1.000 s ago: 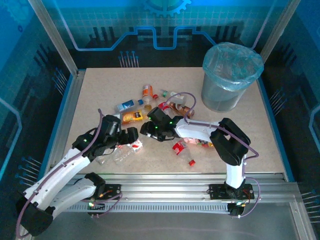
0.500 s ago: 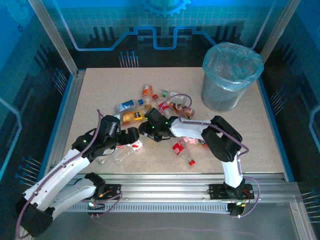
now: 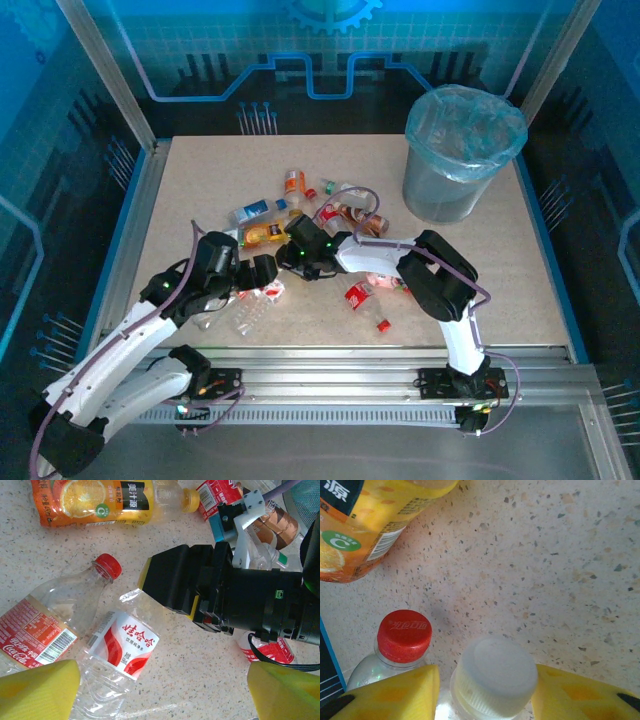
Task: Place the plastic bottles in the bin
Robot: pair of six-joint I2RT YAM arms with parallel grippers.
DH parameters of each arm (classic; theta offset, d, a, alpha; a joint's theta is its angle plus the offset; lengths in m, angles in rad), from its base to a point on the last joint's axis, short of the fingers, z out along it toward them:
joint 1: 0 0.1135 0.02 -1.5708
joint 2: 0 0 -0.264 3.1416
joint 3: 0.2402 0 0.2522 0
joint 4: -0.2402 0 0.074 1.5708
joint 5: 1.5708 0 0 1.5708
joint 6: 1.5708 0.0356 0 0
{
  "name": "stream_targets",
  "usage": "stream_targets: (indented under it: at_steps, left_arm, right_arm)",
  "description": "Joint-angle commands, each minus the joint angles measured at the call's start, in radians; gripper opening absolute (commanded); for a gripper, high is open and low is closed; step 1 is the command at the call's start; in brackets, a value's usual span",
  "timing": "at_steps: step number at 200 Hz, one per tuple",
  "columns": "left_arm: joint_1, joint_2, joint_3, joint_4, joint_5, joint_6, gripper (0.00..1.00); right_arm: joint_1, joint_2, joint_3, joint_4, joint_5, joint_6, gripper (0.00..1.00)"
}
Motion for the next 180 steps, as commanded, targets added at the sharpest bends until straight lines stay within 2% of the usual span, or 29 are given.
stream_targets:
  at_steps: [1, 86, 109, 116, 138, 180]
  left_arm:
    - [0.009, -0.011, -0.013, -0.01, 0.01, 0.007, 0.88]
    - [0.013, -0.017, -0.015, -0.018, -0.018, 0.002, 0.88]
    - [0.015, -0.023, -0.004, -0.02, -0.034, -0.001, 0.88]
    - [0.015, -0.023, 0.006, -0.023, -0.036, -0.002, 0.88]
    - [0.015, -0.024, 0.042, -0.037, -0.049, 0.002, 0.88]
    - [0.016, -0.029, 0.129, -0.076, -0.065, 0.021, 0.88]
  right_arm:
    - [0.005, 0.026, 0.011, 0.006, 0.011, 0.003, 0.48]
    - [-0.003, -0.018, 0.0, 0.017, 0.032, -0.089, 0.28]
    - [-0.001, -0.065, -0.015, 0.021, 0.051, -0.128, 0.18]
    - [-0.002, -0.08, -0.014, 0.019, 0.053, -0.145, 0.12]
    - [0.003, -0.14, -0.01, 0.01, 0.065, -0.215, 0.0]
    - [0.013, -0.259, 0.082, -0.084, 0.119, -0.397, 0.0]
